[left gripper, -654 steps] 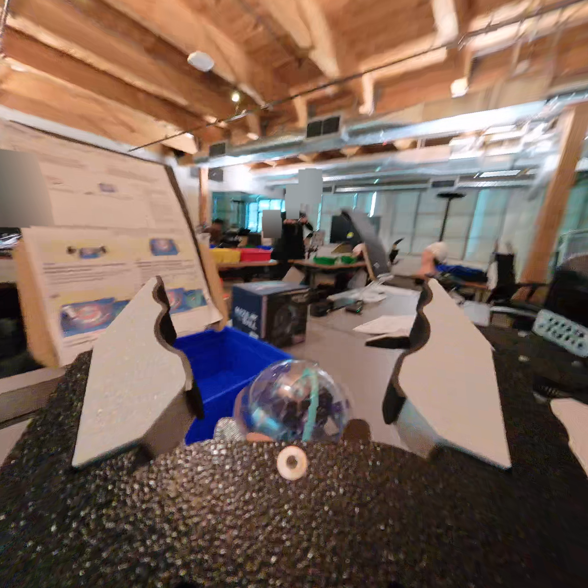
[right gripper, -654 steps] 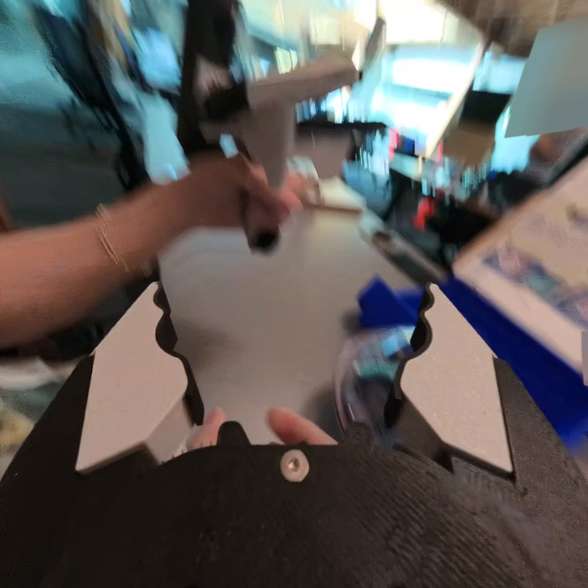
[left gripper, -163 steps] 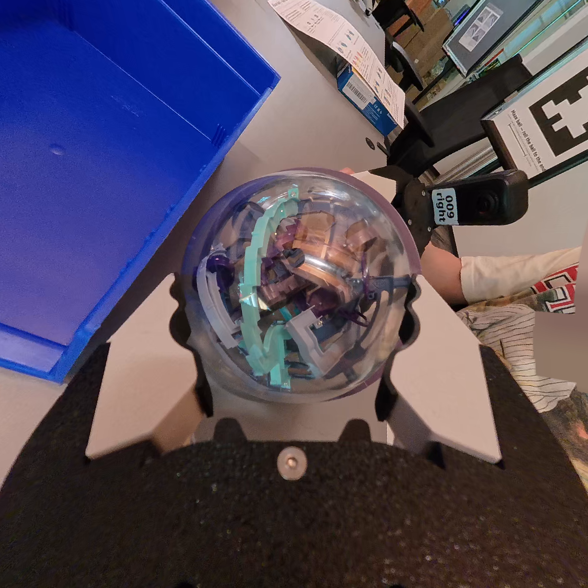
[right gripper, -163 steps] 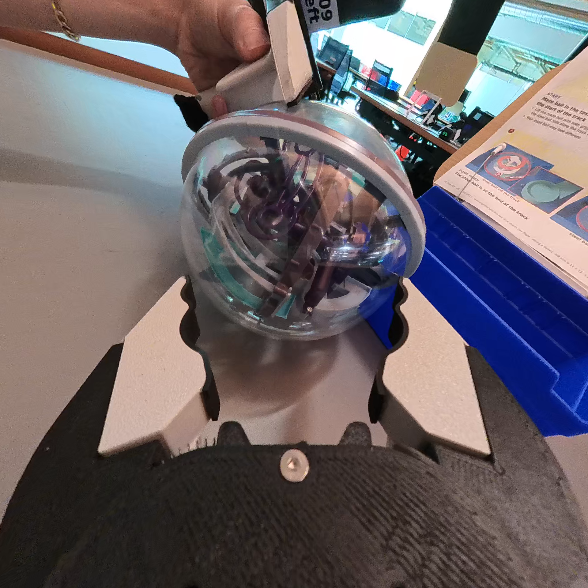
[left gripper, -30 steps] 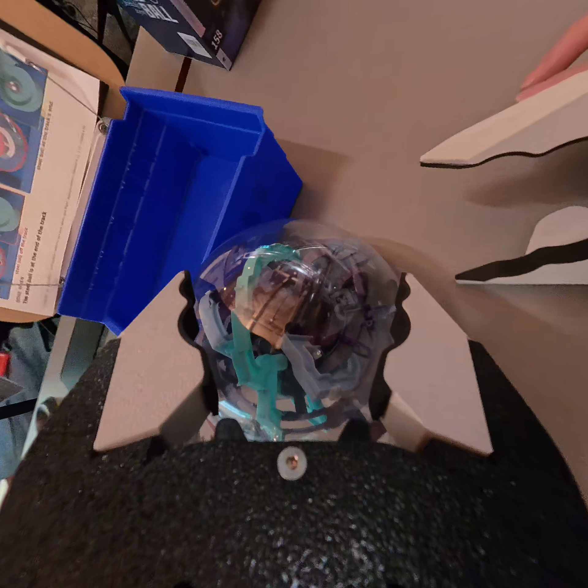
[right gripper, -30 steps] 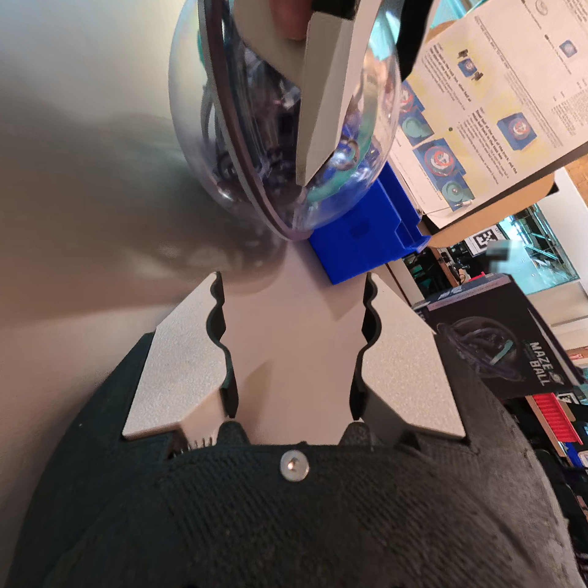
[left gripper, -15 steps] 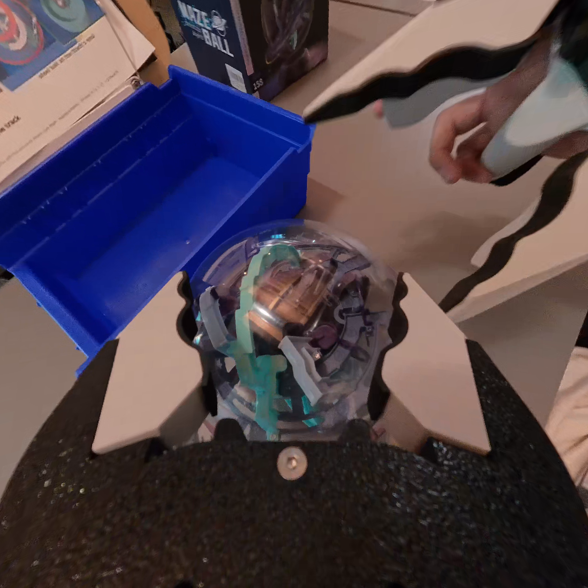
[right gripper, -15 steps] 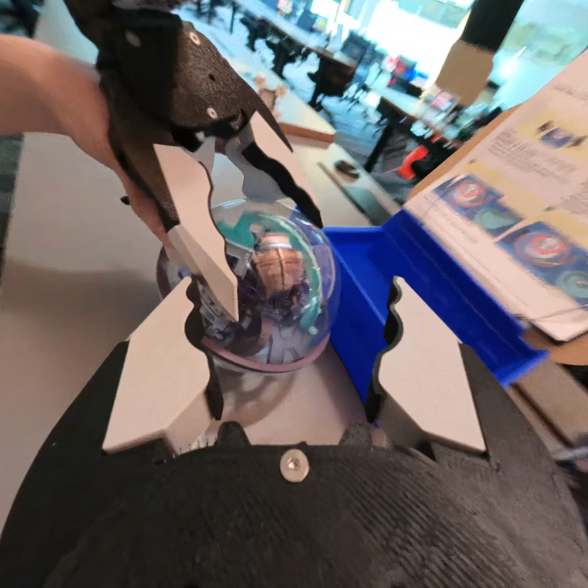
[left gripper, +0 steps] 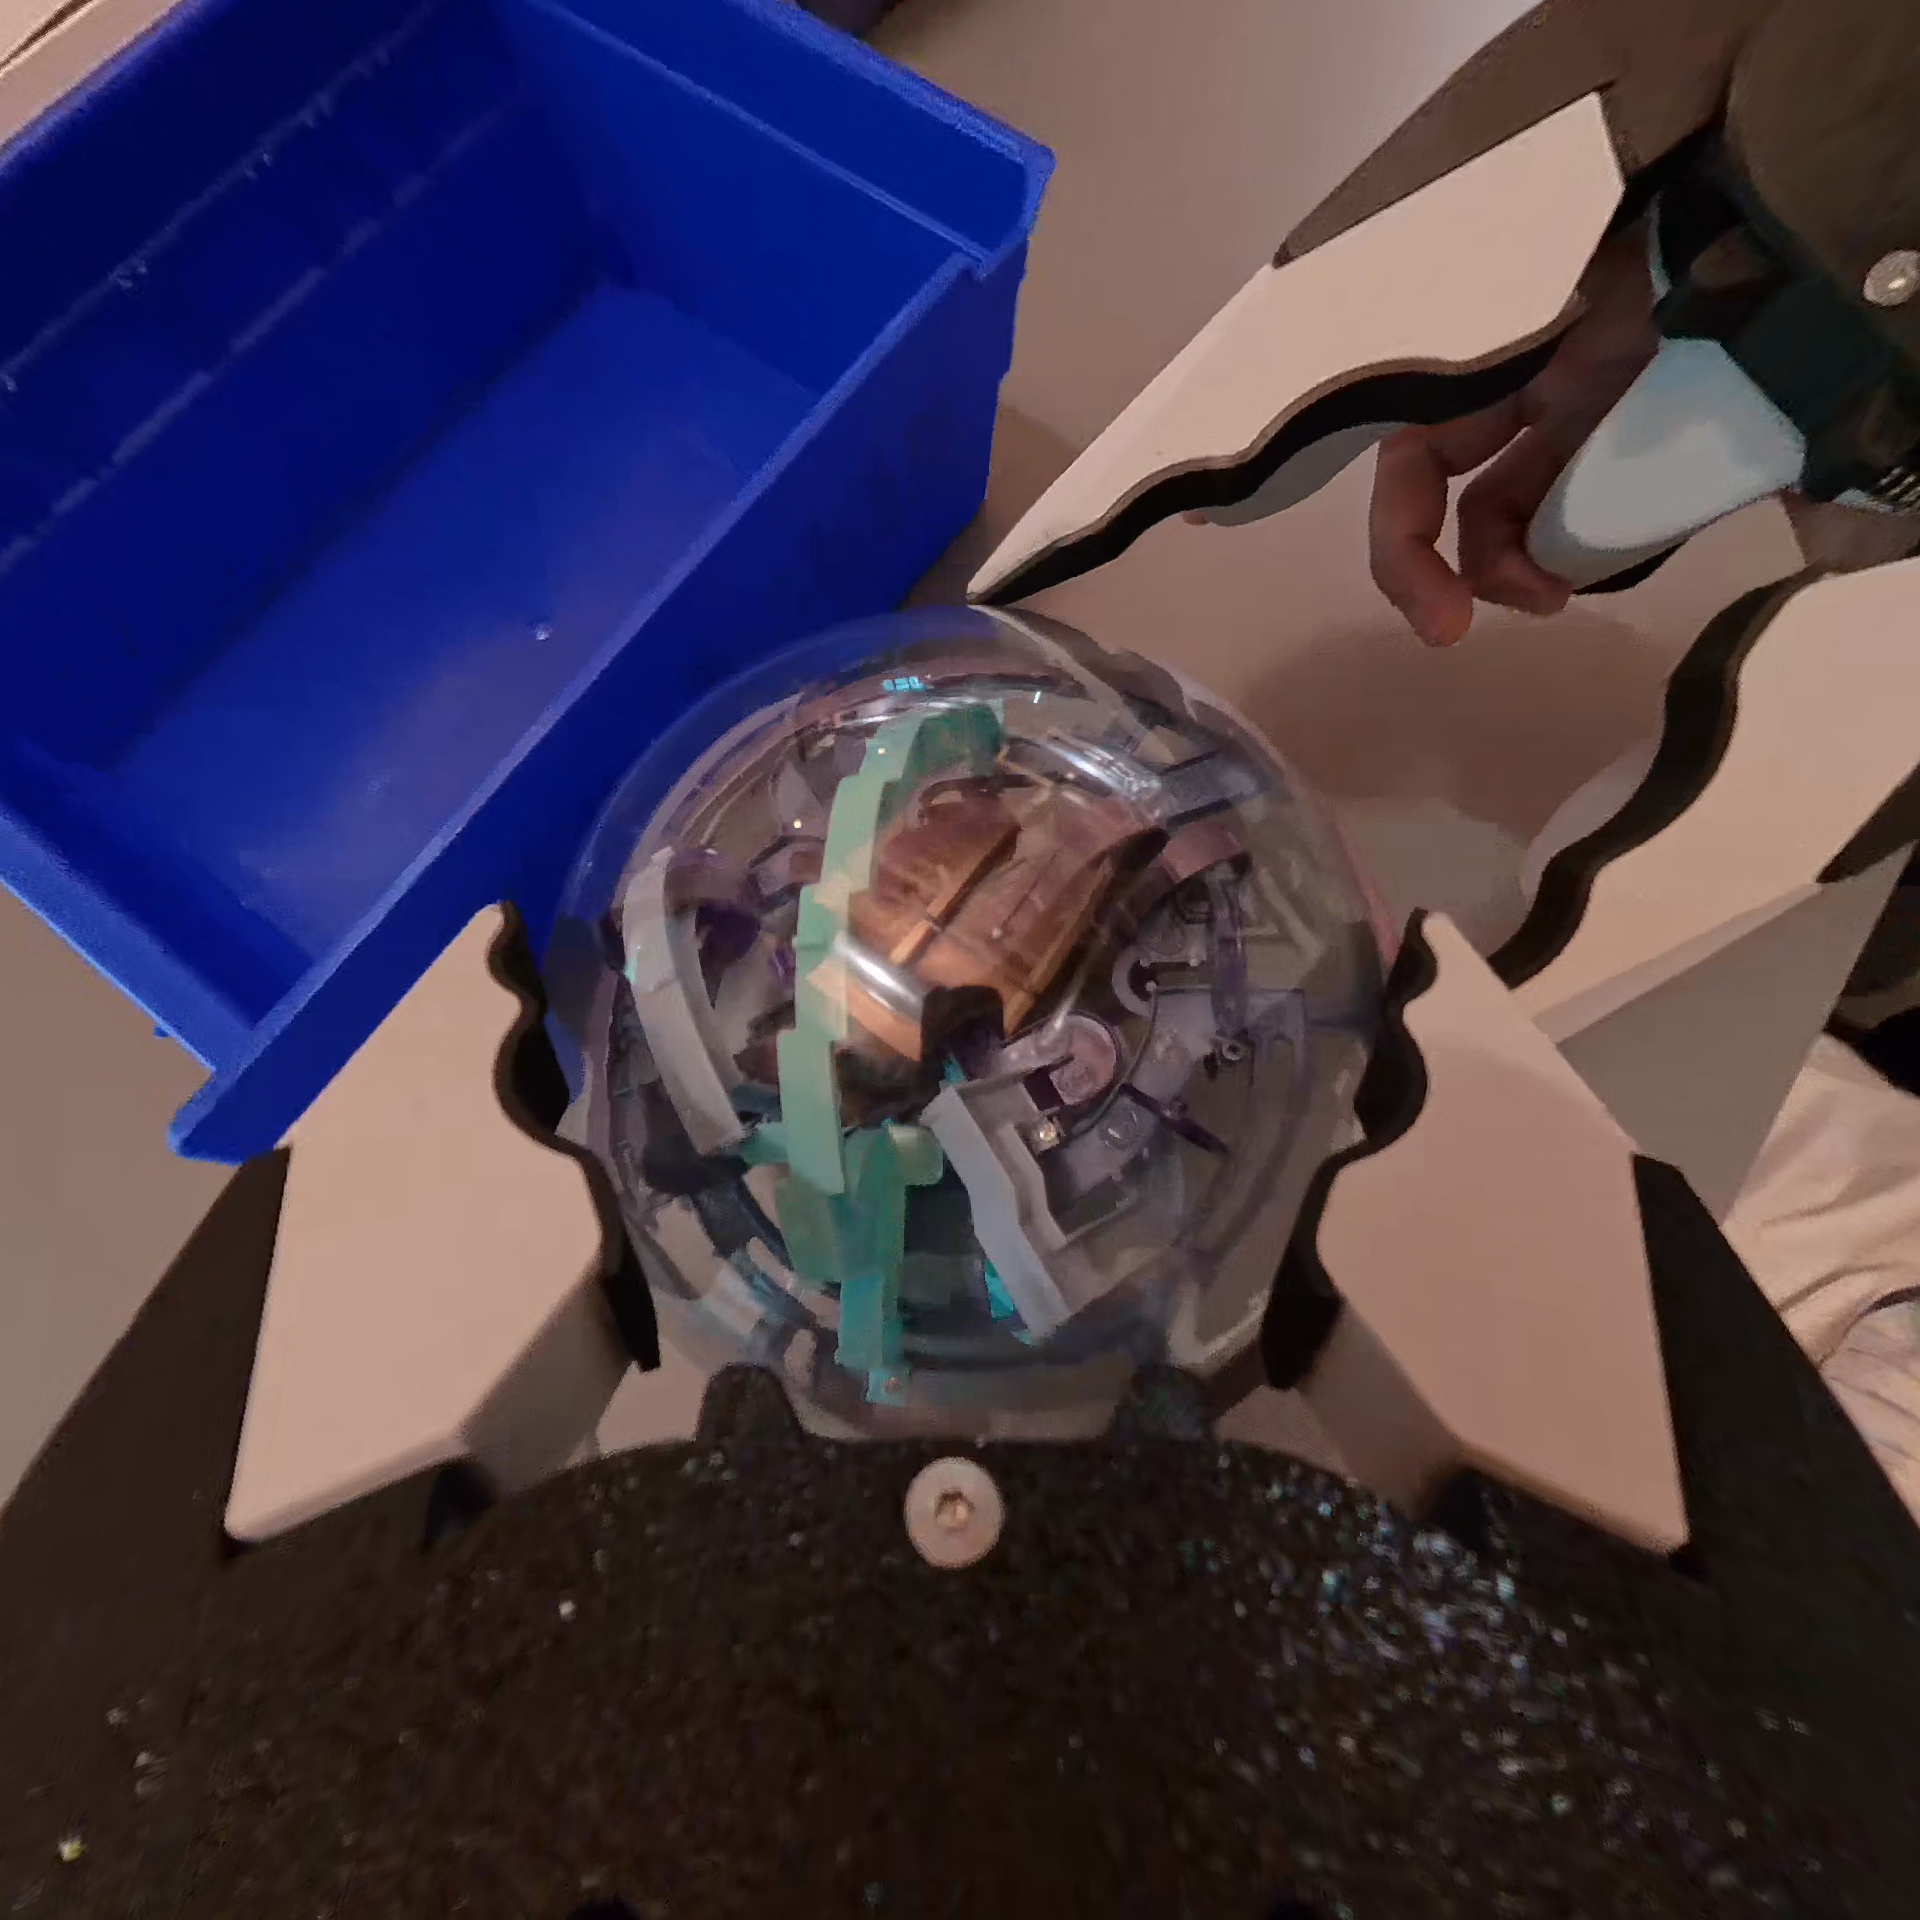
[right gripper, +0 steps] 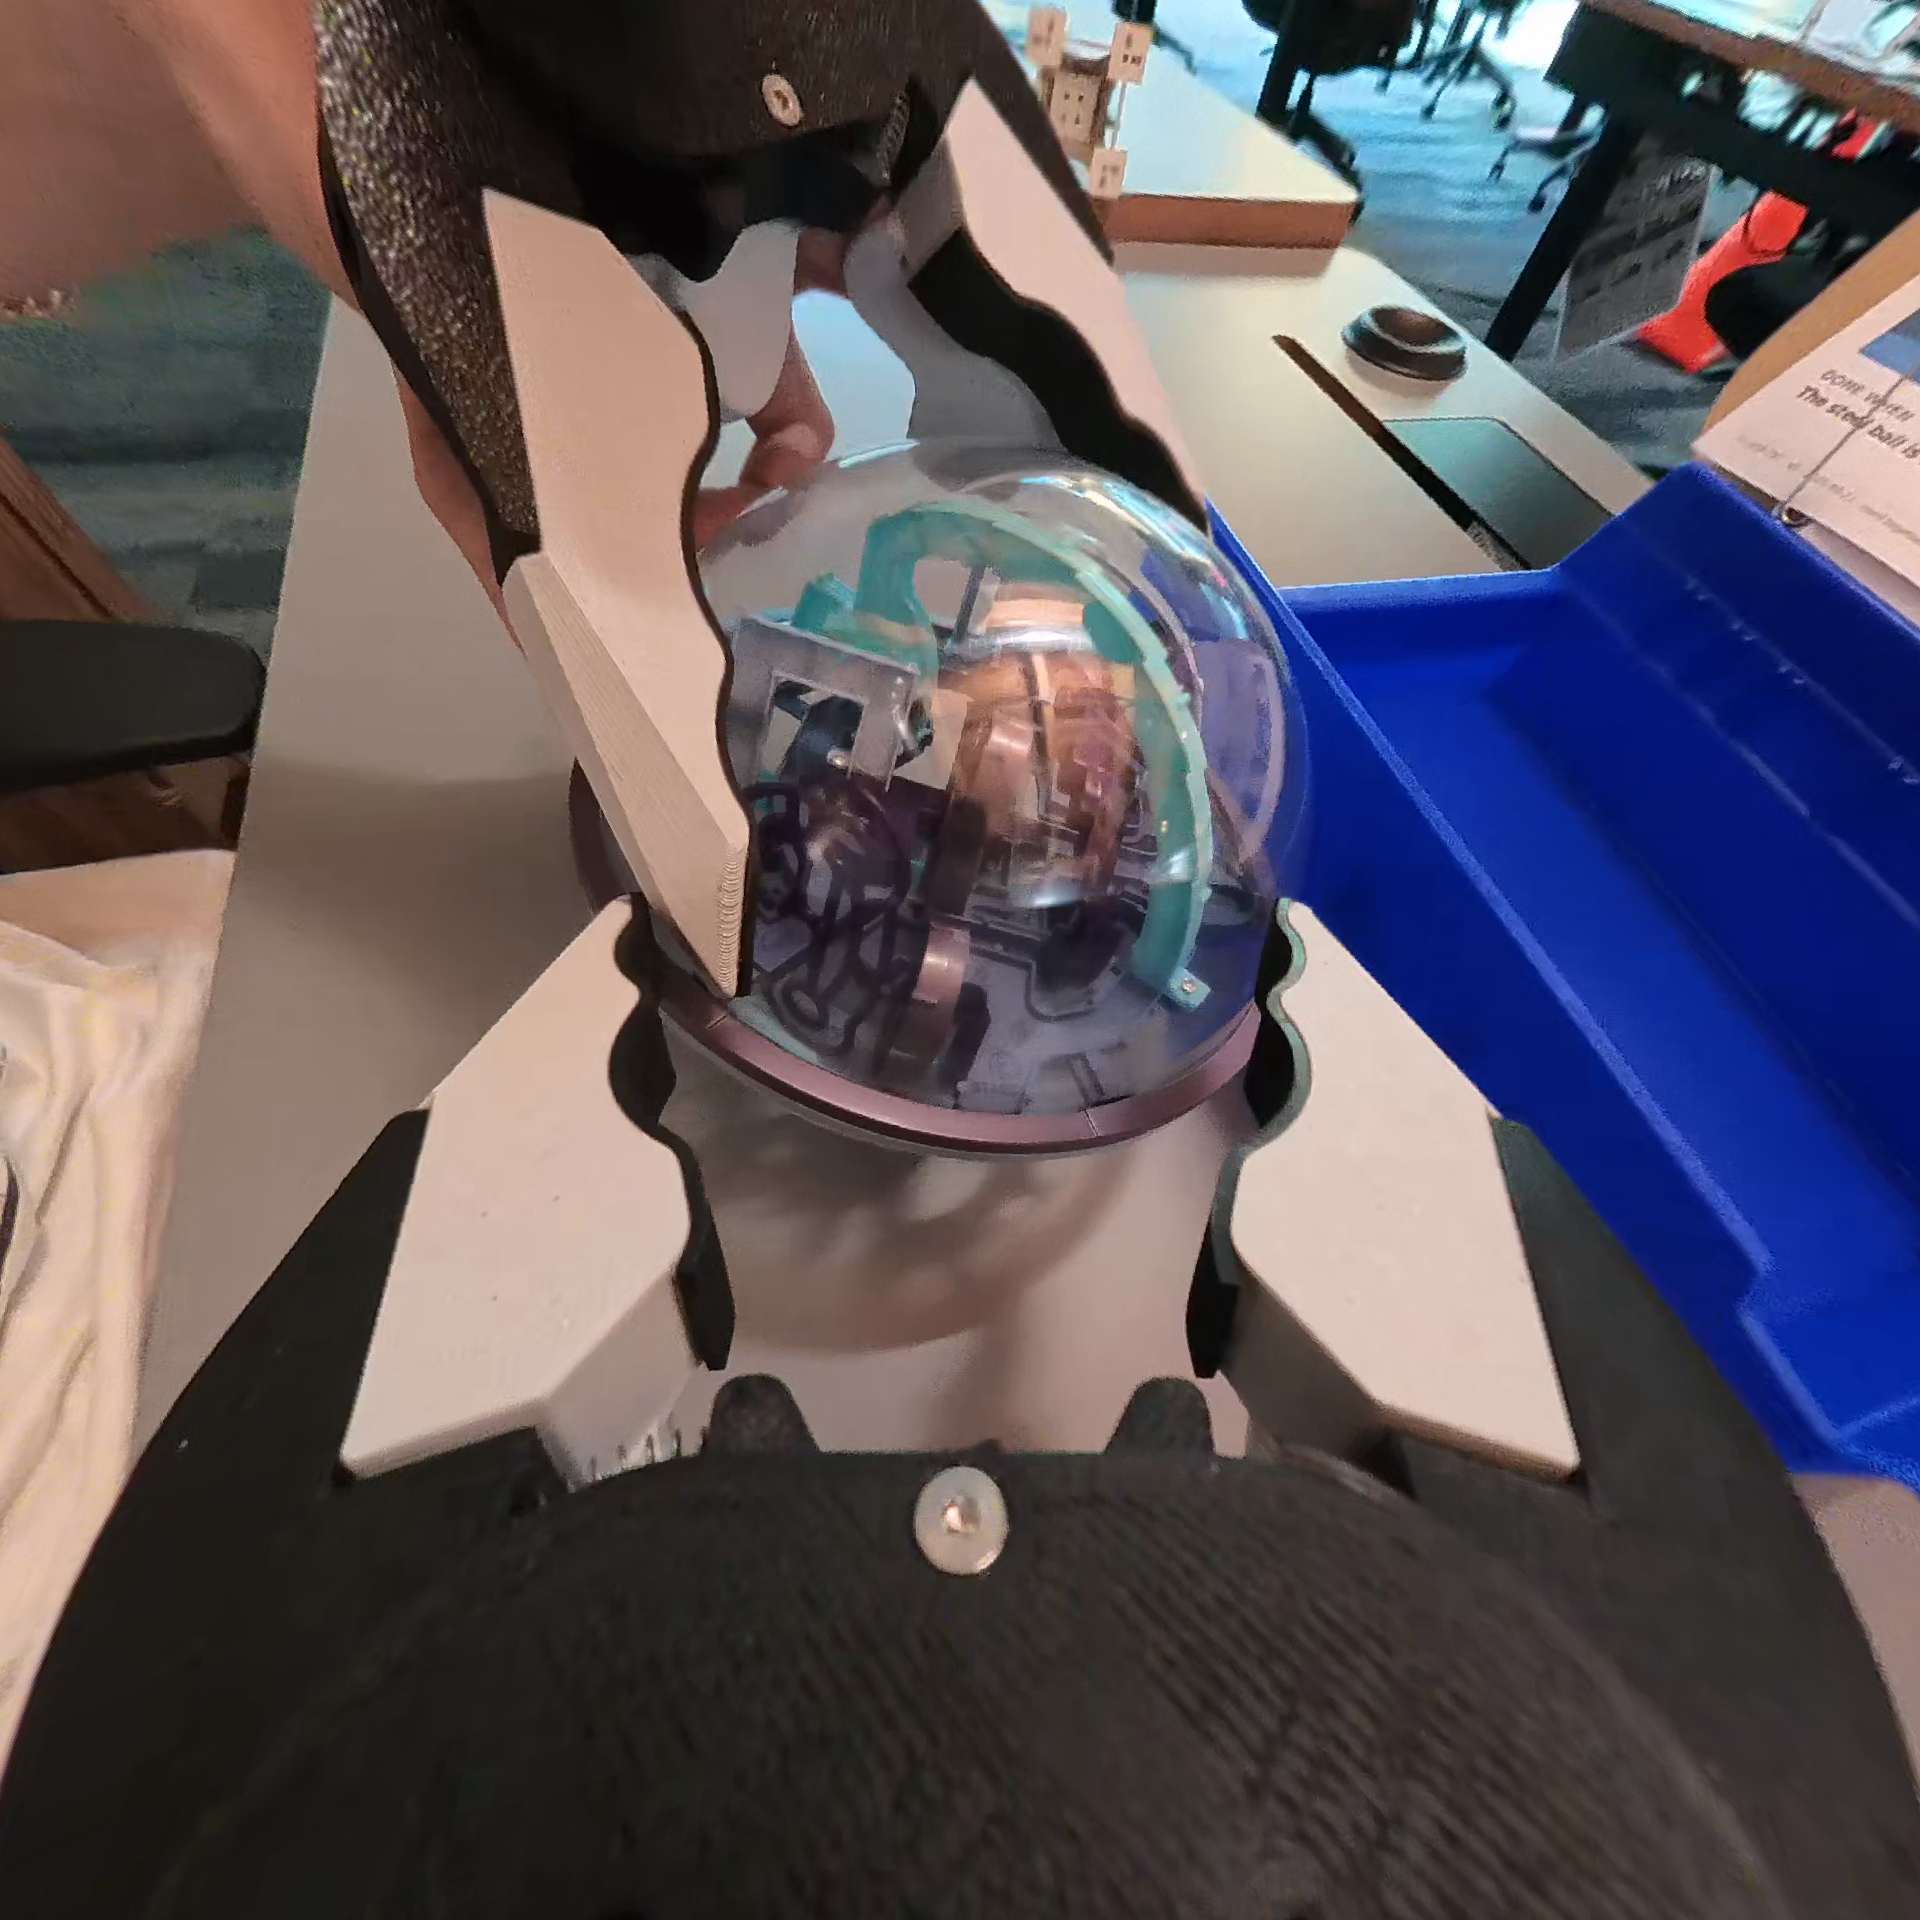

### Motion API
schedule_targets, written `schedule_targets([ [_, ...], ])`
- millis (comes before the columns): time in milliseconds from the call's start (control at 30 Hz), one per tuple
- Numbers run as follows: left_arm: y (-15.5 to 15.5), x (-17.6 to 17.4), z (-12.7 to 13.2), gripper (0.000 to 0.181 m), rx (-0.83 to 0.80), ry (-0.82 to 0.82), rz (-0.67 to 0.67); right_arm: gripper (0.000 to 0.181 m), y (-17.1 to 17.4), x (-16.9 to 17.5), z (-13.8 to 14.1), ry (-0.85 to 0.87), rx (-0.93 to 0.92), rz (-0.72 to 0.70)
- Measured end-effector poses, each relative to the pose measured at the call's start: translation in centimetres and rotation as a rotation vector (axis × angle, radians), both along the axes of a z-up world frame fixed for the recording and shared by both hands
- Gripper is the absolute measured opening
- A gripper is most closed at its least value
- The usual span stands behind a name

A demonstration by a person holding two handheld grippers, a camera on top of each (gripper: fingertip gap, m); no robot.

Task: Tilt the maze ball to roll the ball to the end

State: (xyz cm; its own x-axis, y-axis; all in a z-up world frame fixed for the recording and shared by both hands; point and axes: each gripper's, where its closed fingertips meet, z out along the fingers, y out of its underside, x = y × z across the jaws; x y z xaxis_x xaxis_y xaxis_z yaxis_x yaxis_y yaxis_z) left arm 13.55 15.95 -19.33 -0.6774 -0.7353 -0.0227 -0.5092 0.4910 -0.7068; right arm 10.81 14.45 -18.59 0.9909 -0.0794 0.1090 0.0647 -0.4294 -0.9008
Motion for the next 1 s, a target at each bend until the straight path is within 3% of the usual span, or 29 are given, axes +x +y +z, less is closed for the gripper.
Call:
schedule_targets([
  [267,-1.5,-1.7,-0.7,0.152,0.354,0.008,0.088,0.106,-2.6,-1.4,-0.7,-0.2,0.074,0.013],
  [433,-1.8,-2.0,-1.1,0.153,0.518,0.079,0.087,0.118,-2.9,-1.2,-0.5,-0.285,0.085,0.011],
  [667,-1.1,-0.8,-1.6,0.157,0.532,0.227,0.17,0.108,-3.2,-0.4,0.4,-0.28,0.147,-0.019],
  [1000,-1.1,-1.0,-1.7,0.157,0.568,0.264,0.211,0.105,-3.4,-0.8,0.6,-0.334,0.147,-0.046],
])
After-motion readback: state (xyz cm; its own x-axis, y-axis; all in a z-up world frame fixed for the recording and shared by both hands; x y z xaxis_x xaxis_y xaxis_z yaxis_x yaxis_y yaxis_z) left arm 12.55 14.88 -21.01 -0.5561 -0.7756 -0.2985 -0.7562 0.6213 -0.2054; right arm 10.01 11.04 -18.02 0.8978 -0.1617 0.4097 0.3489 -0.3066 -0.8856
